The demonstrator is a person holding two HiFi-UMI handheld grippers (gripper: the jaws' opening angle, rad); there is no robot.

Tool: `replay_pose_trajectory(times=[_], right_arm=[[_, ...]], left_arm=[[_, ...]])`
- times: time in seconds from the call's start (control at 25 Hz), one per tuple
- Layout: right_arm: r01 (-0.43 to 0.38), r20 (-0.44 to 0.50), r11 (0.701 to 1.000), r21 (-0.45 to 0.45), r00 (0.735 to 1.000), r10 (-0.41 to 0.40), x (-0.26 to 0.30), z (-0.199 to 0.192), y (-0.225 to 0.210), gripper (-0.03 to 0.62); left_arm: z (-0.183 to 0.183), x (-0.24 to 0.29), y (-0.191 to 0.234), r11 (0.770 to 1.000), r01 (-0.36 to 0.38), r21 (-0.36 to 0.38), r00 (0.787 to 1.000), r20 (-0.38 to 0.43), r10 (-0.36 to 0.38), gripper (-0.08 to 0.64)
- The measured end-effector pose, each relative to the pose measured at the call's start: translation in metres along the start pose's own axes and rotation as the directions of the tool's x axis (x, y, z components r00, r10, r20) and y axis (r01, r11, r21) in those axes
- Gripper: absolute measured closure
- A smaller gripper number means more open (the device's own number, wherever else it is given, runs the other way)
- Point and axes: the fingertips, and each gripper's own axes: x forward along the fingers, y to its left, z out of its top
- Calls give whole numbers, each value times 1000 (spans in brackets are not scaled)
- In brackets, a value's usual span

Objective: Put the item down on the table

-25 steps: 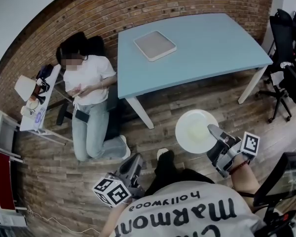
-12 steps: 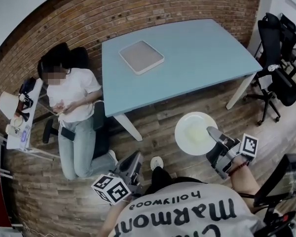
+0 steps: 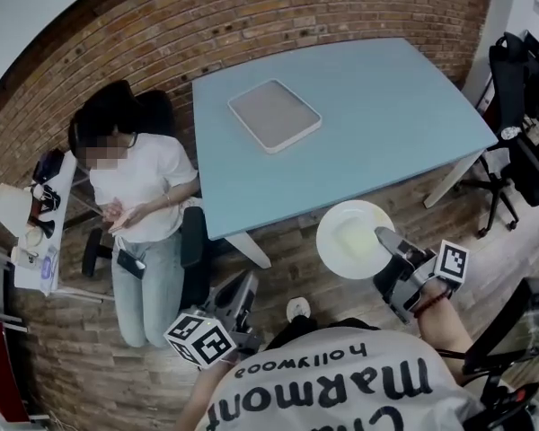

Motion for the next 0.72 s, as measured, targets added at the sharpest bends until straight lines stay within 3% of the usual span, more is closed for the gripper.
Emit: replay_pose_trajectory(times=[0.36, 0.72], right_arm=[[-11, 16, 1000, -6, 1000, 11, 92, 23, 8, 554], [-11, 3, 1000, -3, 1000, 11, 164, 26, 6, 554]], left_arm=[[66, 27, 61, 1000, -7, 17, 1000, 2, 6, 552], [103, 43, 111, 1000, -10, 15, 1000, -1, 10, 552]])
